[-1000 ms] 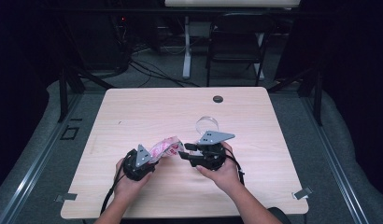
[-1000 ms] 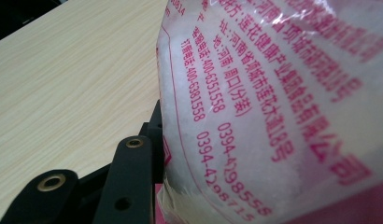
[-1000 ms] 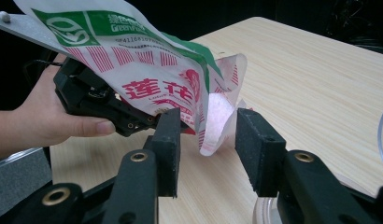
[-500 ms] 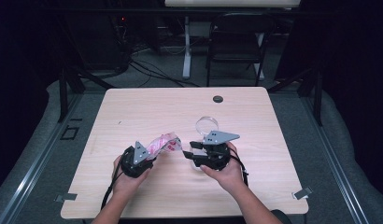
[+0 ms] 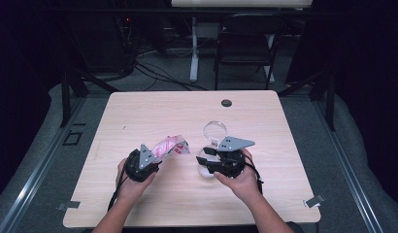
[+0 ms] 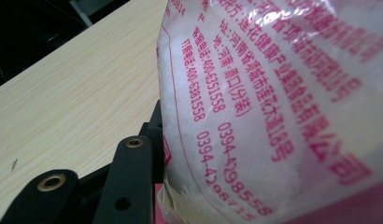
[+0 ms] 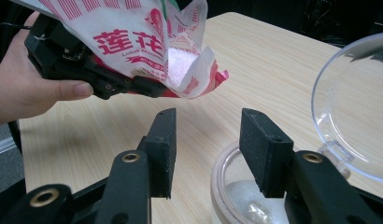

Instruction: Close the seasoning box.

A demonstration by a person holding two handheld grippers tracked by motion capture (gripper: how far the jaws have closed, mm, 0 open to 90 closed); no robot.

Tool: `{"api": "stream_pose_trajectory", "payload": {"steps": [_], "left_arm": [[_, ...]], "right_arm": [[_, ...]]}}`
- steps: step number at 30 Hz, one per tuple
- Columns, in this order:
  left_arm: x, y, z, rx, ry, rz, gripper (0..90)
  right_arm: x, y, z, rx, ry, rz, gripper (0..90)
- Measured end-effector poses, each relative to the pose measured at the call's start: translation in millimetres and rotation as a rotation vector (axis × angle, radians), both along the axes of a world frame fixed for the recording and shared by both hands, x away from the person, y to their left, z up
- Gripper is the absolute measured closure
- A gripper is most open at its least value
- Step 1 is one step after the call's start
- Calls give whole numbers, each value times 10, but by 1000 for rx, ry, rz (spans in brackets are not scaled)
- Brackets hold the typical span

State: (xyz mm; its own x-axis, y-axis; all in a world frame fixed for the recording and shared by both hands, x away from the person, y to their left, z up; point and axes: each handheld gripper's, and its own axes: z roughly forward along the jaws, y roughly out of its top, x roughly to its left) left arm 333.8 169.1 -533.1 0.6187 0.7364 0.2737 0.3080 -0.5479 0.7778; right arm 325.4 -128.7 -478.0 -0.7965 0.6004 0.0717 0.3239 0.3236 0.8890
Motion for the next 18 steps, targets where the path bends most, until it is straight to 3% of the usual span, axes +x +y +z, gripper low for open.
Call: {"api": "stream_pose_trajectory", "payload": {"steps": [9, 18], "left_arm": [[2, -29, 13, 10, -3, -7, 629], [6, -24, 49, -1, -10, -12, 629]], "right_arm": [[1, -16, 19, 3, 21, 16, 549], [83, -19, 271, -1, 48, 40, 540]]}}
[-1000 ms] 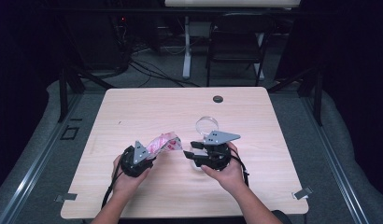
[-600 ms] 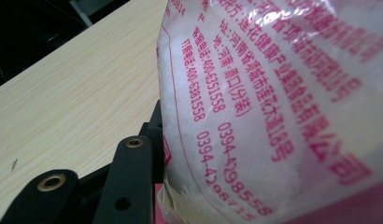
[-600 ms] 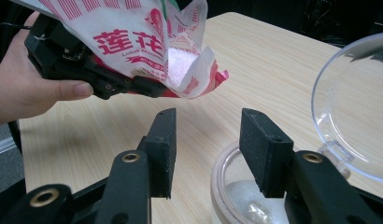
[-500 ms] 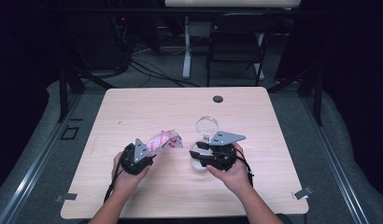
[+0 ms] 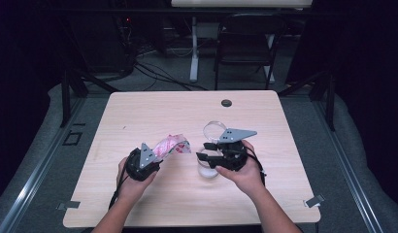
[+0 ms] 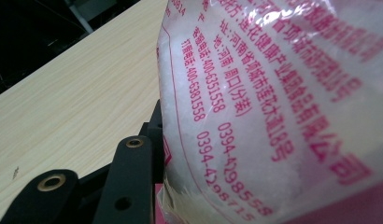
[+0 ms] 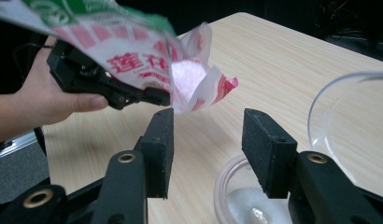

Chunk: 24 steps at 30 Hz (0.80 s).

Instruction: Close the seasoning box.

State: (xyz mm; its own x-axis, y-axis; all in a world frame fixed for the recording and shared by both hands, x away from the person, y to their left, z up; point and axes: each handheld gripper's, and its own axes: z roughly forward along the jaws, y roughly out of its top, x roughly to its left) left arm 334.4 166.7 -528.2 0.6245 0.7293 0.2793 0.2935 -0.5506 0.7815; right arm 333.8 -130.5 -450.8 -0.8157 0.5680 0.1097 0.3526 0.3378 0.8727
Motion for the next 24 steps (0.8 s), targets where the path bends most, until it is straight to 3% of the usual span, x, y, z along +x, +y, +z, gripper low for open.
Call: {"api": "stream_pose_trajectory", "payload": {"steps": [6, 8, 15, 24], "left_arm": [[21, 6, 2, 2, -1, -3, 629], [29, 10, -2, 0, 0, 2, 629], [32, 29, 7, 2, -6, 15, 629], [6, -15, -1, 47, -27, 7, 629]], "right_arm": [[169, 52, 158, -23, 8, 31, 539], [178, 49, 189, -24, -17, 36, 546], [88, -12, 144, -16, -45, 46, 522], [-10, 41, 44, -32, -68, 49, 478]]}}
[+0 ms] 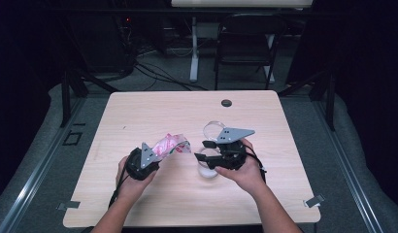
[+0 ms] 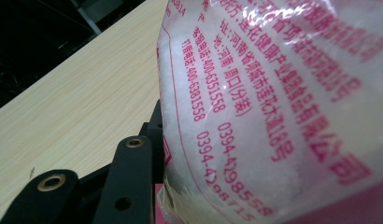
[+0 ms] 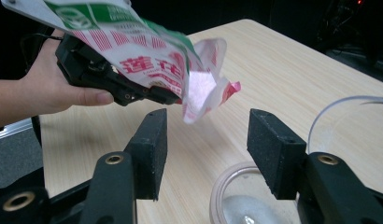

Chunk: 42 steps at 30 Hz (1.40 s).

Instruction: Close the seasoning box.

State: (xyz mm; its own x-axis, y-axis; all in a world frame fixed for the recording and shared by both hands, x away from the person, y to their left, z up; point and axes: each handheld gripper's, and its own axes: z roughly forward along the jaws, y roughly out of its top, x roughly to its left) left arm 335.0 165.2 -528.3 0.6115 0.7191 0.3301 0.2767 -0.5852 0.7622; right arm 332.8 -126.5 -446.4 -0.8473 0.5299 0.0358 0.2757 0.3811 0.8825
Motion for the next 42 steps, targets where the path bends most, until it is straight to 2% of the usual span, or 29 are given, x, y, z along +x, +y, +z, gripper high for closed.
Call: {"api": "stream_pose_trajectory", "payload": {"steps": [2, 9, 12, 15, 21, 25, 29, 32, 35, 38, 42], "left_arm": [[-9, -14, 3, 29, -6, -5, 629], [-28, -61, 30, 50, -29, -12, 629], [-21, -82, 57, 61, -32, -20, 629], [8, -119, 108, 66, -41, -26, 629], [105, -203, 188, 108, -51, -38, 629], [169, -294, 212, 133, -60, -53, 629], [189, -402, 195, 151, -77, -74, 630], [175, -418, 174, 155, -81, -79, 629], [150, -421, 133, 135, -68, -80, 629], [108, -425, 97, 160, -62, -91, 630], [90, -419, 87, 162, -63, -92, 630]], "right_arm": [[-19, 17, 12, 0, -13, 7, 476], [-44, 35, 16, -17, -33, 12, 476], [-46, 34, 18, -8, -35, 12, 475], [-48, 20, 33, 0, -42, 9, 474], [-57, -38, 93, 15, -78, 0, 453], [-65, -47, 99, 4, -97, -1, 448], [-64, -38, 86, -24, -117, -18, 446], [-67, -37, 85, -31, -125, -15, 445], [-75, -22, 78, -36, -135, -10, 445], [-89, 0, 72, -51, -152, -2, 443], [-98, 4, 74, -56, -159, 6, 444]]}}
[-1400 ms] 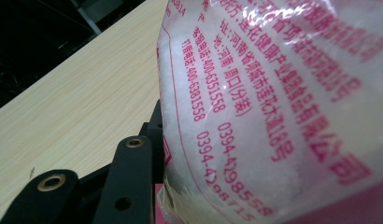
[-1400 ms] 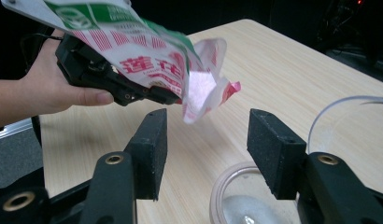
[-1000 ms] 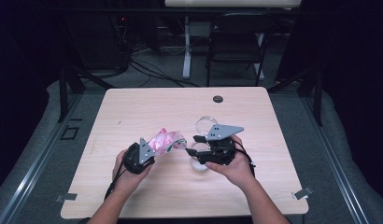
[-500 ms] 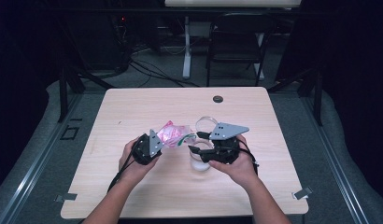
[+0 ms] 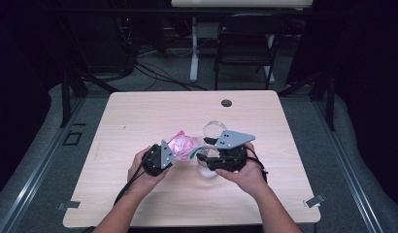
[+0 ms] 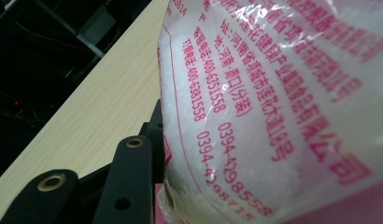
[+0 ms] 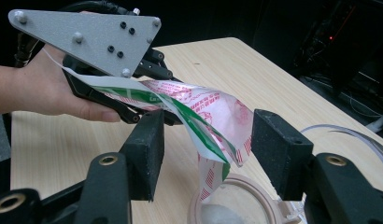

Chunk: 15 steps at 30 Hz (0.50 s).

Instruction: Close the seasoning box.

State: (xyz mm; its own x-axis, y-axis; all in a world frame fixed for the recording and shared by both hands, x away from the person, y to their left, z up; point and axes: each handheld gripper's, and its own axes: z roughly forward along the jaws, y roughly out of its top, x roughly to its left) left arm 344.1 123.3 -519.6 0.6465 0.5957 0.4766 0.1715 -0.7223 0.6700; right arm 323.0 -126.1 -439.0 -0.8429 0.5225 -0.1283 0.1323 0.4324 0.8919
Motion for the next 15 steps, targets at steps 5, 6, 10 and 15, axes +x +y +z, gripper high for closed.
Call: {"api": "stream_pose_trajectory", "payload": {"steps": [5, 6, 10, 15], "left_arm": [[-17, -1, -11, 11, -1, -1, 630], [-21, -2, -12, 15, -3, -3, 630], [-44, -21, -15, 21, -15, -13, 630], [-57, -28, -13, 21, -14, -16, 630]], "right_arm": [[-22, 35, -9, -11, -6, 22, 449], [-27, 50, -15, -12, -7, 28, 450], [-38, 106, -43, -41, -8, 44, 471], [-37, 127, -62, -45, 4, 48, 506]]}}
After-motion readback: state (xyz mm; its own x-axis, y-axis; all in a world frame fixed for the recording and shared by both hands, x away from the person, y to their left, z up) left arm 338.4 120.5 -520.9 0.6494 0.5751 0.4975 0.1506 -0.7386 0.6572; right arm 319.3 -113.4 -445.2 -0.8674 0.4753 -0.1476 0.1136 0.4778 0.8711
